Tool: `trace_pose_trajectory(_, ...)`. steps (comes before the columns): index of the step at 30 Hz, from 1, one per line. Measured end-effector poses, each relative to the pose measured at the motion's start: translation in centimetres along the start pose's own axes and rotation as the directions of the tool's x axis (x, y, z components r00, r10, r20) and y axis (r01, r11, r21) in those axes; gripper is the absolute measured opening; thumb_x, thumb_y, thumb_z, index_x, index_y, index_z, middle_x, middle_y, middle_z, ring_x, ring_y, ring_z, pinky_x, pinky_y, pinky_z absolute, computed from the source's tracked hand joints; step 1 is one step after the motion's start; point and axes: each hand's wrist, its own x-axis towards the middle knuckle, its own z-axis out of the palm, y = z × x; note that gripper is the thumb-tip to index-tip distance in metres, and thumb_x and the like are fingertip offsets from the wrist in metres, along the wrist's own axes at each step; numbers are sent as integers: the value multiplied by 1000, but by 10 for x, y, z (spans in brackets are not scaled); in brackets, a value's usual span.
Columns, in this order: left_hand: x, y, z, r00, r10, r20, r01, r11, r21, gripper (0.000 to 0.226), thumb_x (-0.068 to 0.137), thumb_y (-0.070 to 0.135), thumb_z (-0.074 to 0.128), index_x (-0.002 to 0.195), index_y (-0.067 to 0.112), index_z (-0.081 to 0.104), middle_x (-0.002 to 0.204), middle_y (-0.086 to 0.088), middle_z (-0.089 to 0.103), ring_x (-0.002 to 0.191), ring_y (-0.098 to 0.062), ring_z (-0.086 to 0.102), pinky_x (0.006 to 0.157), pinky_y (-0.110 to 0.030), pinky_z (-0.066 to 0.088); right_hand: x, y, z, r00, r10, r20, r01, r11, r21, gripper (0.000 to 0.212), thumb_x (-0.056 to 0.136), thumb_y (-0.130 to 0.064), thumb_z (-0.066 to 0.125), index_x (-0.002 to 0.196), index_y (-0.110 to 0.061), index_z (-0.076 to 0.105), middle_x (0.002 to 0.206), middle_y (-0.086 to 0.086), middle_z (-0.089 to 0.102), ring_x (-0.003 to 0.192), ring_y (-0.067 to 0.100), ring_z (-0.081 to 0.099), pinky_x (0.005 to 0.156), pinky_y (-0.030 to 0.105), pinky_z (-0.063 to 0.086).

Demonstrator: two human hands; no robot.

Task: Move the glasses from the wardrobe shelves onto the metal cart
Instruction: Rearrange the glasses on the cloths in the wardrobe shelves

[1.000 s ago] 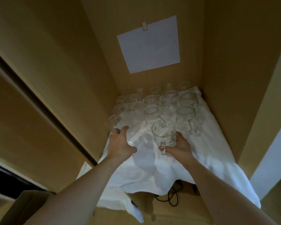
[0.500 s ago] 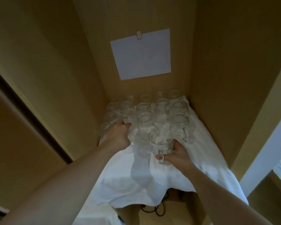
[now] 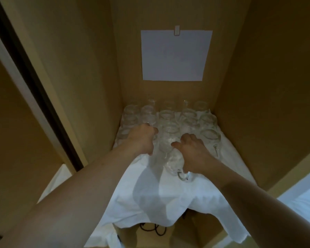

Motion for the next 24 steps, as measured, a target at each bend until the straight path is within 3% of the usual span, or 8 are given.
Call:
trace_pose_trajectory(3, -1, -1, 2, 1000, 6, -11, -6, 1000, 16, 80, 73, 35, 89, 143, 28, 52, 134, -7, 56, 118, -28, 58, 89, -34, 53, 12, -22, -7, 997, -78, -9, 76, 981, -177, 76, 77, -12, 73, 146, -27, 43, 137, 16, 37, 128, 34, 37, 99, 47, 39)
trace_pose_trajectory(5, 0, -1, 6, 1000, 14, -21, -13, 1000, 24, 77, 74, 33, 88, 142, 27, 52, 133, -9, 55, 118, -29, 58, 88, -35, 53, 19, -36, -6, 995, -101, -1, 97, 953, -288, 71, 78, -13, 72, 144, -24, 45, 139, 18, 35, 130, 36, 36, 100, 49, 37)
trace_pose_trajectory(10, 5, -6, 11, 999, -7, -40, 7, 1000, -9, 73, 74, 30, 86, 139, 27, 54, 129, -8, 56, 117, -28, 59, 87, -35, 54, 24, -58, 14, 1000, -19, -5, 16, 933, -361, 68, 80, -13, 70, 142, -10, 41, 147, 27, 29, 137, 46, 30, 111, 58, 31)
trace_pose_trajectory(13, 5, -9, 13, 998, 8, -55, -9, 1000, -19, 72, 73, 30, 86, 138, 27, 55, 128, -7, 58, 115, -27, 61, 88, -34, 55, 21, -62, 22, 1000, 19, -3, -19, 941, -337, 88, 88, -16, 67, 155, 0, 12, 162, 34, 2, 150, 50, 8, 122, 61, 14)
trace_pose_trajectory(16, 6, -10, 17, 997, 13, -76, -13, 1000, 0, 70, 74, 31, 86, 138, 28, 56, 128, -6, 59, 114, -26, 61, 85, -34, 54, 21, -58, 25, 1000, -7, -19, 1, 960, -282, 96, 91, -12, 64, 157, 2, -5, 163, 33, -5, 152, 47, 0, 124, 58, 8)
trace_pose_trajectory(24, 0, -3, 20, 999, 3, -54, -1, 999, 40, 78, 73, 29, 86, 143, 26, 50, 130, -7, 56, 115, -29, 60, 88, -39, 56, 18, -48, 19, 999, -43, -11, 43, 999, -20, 94, 85, -1, 60, 159, -1, 1, 166, 25, -7, 155, 38, -8, 126, 47, -4)
